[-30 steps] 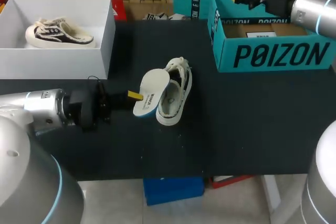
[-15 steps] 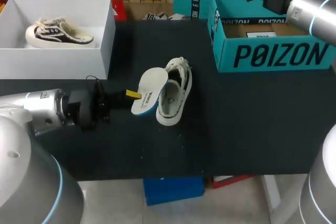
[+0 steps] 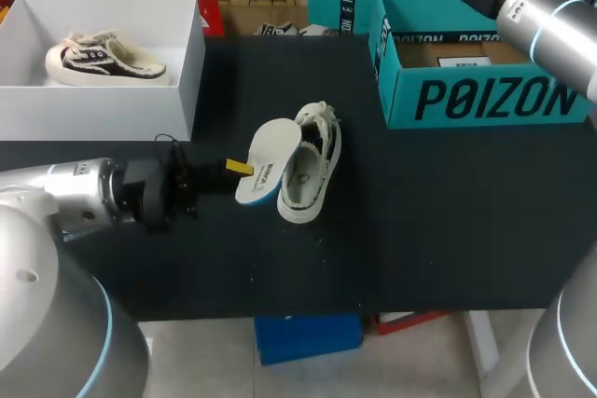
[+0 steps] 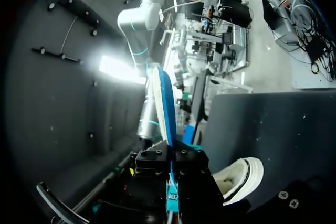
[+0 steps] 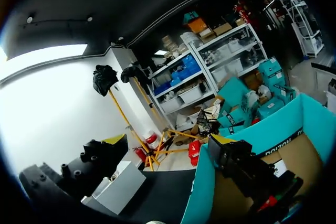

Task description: Take the shoe out of the shoebox, open the shoe tongue, remove and reinsert the insole, then place the shoe into the shoebox

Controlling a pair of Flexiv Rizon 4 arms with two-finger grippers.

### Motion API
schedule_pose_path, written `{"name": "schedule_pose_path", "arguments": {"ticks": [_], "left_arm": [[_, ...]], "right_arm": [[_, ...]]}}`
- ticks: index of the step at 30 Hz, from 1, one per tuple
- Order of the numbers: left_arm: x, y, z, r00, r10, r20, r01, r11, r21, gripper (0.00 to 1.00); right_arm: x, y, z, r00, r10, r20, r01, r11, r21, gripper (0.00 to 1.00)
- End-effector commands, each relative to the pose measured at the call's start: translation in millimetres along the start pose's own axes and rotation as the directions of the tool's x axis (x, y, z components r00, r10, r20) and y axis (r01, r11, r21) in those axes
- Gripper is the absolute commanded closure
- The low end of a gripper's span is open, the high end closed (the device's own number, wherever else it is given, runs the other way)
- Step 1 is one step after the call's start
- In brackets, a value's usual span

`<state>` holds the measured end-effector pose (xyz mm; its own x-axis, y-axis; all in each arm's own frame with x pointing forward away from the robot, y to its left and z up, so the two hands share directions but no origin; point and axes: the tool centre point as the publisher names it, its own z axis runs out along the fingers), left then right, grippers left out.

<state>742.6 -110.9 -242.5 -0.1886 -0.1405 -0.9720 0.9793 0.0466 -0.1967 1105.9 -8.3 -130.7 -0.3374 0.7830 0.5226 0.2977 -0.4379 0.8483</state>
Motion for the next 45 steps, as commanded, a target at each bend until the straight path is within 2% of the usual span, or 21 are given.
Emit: {"name": "schedule_pose_path", "arguments": {"ticks": [1,5,10,15,19,20,21,32,33,34,36,39,45], "left_arm": [[-0.5,-2.9,1.4,1.000,0.006,0.005,-0.006,1.000,0.002,1.00],[-5.1,-3.2,-5.5,1.000,0.014,0.014,-0.014,1.000,-0.009,1.00],[-7.2,-2.3,-9.6,1.000,0.020,0.015,-0.019,1.000,-0.018,1.00],[-8.2,-3.0,-9.7,1.000,0.024,0.016,-0.024,1.000,-0.016,1.00],[-7.5,-4.1,-8.7,1.000,0.024,0.016,-0.024,1.000,-0.012,1.00],[-7.5,-4.2,-8.7,1.000,0.024,0.015,-0.024,1.000,-0.011,1.00],[-7.6,-4.5,-8.7,1.000,0.024,0.014,-0.024,1.000,-0.010,1.00],[-4.6,-0.6,-6.8,1.000,0.010,-0.021,-0.011,1.000,-0.011,1.00],[-5.5,-0.6,-5.6,1.000,0.012,-0.024,-0.012,1.000,-0.009,1.00],[-6.2,-0.6,-4.8,1.000,0.012,-0.026,-0.013,1.000,-0.007,1.00],[-6.9,-0.5,-3.6,1.000,0.013,-0.028,-0.013,1.000,-0.005,1.00],[-4.9,-0.2,-1.5,0.999,0.009,-0.032,-0.009,1.000,-0.004,1.00],[-2.1,-0.1,-0.2,0.999,-0.001,-0.037,0.001,1.000,-0.003,1.00]], "right_arm": [[-17.9,11.7,30.4,0.974,0.086,-0.210,0.085,0.723,0.686,0.00],[-23.5,15.6,44.8,0.983,0.073,-0.171,0.068,0.718,0.693,0.00],[-23.4,17.1,48.8,0.990,0.077,-0.121,0.038,0.677,0.735,0.00],[-24.4,13.7,40.0,0.993,0.065,-0.101,0.042,0.598,0.800,0.00],[-27.6,6.9,29.0,0.992,0.003,-0.125,0.104,0.533,0.840,0.00],[-28.3,4.4,27.7,0.985,-0.046,-0.166,0.165,0.530,0.832,0.00],[-27.4,1.5,25.6,0.980,-0.085,-0.180,0.197,0.551,0.811,0.00],[-27.4,1.5,25.6,0.980,-0.085,-0.180,0.197,0.551,0.811,0.00],[-27.1,-6.0,23.5,0.981,-0.104,-0.163,0.194,0.504,0.842,0.00],[-26.5,-11.3,20.8,0.987,-0.093,-0.129,0.158,0.484,0.861,0.00],[-23.5,-15.4,15.0,0.997,-0.033,-0.066,0.073,0.485,0.871,0.00],[-17.3,-13.7,8.4,1.000,0.003,-0.025,0.021,0.487,0.873,0.00],[-10.8,-18.2,-5.5,0.994,0.020,0.108,-0.104,0.491,0.865,0.00]]}}
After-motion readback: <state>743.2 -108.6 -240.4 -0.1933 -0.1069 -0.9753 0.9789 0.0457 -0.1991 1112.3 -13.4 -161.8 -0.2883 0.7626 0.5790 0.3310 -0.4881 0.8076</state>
